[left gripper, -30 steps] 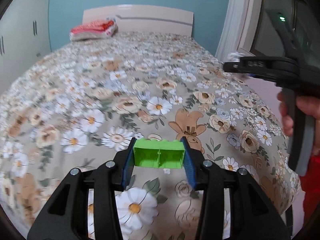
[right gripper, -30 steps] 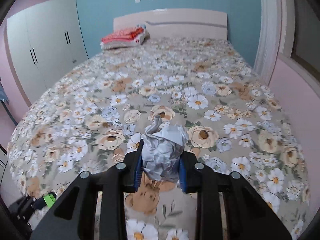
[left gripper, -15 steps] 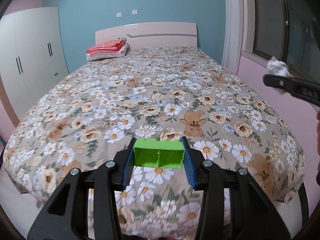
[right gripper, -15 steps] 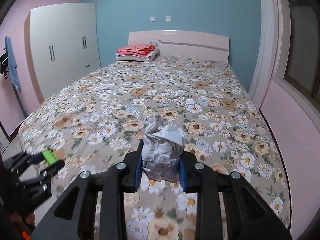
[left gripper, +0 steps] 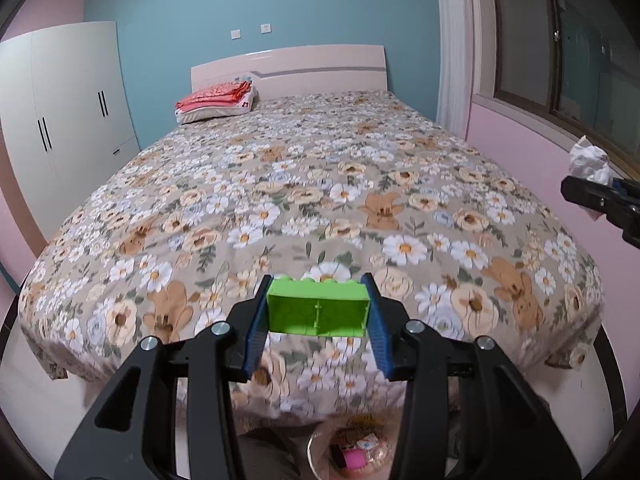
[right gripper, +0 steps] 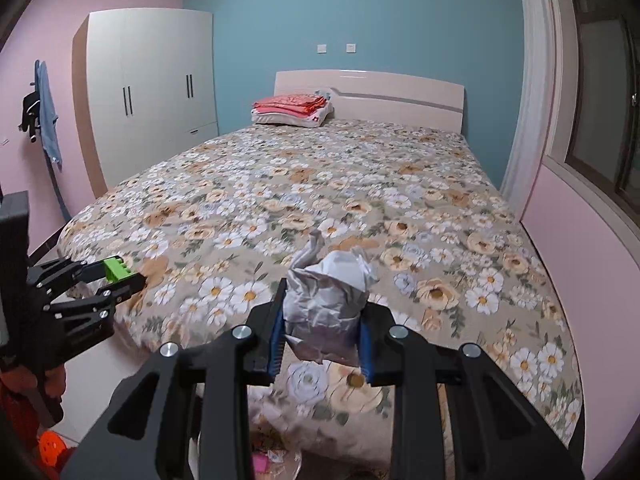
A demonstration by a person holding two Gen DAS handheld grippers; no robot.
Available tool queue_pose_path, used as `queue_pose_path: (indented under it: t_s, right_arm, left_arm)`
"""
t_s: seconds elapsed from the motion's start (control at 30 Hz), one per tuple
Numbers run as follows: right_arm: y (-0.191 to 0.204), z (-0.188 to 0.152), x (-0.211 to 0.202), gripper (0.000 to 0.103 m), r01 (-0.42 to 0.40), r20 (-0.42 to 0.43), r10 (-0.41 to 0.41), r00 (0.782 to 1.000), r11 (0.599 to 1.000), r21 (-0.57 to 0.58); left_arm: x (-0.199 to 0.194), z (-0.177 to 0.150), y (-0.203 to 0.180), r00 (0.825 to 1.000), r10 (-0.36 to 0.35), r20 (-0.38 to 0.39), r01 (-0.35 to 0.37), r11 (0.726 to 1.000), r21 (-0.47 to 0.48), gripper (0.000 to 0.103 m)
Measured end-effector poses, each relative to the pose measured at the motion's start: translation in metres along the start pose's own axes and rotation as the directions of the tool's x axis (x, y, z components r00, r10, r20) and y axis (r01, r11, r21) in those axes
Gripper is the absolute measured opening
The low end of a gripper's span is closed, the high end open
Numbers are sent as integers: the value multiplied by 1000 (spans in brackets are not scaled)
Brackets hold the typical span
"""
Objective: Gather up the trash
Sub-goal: 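Carry the green block in the left tool while the right tool carries the crumpled paper to the bowl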
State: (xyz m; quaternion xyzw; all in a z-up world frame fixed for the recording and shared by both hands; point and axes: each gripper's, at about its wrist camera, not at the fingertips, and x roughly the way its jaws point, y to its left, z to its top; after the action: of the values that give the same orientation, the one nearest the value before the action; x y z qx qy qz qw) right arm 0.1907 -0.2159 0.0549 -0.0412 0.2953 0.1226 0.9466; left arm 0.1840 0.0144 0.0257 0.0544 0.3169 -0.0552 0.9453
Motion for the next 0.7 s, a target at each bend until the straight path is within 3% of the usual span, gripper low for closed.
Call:
queue_pose_path:
  t_s: [0.47,0.7]
  right_arm:
    - [39,-89,22,32,-59,-132,60,989,998,9]
    - [50,-124,44,32,-82,-208,87,974,996,32]
  left_arm:
    - [3,-80,-2,996,-19,-92,21,1000,21,44]
    - [31,-118,-5,980,-36,-195,44,998,36,44]
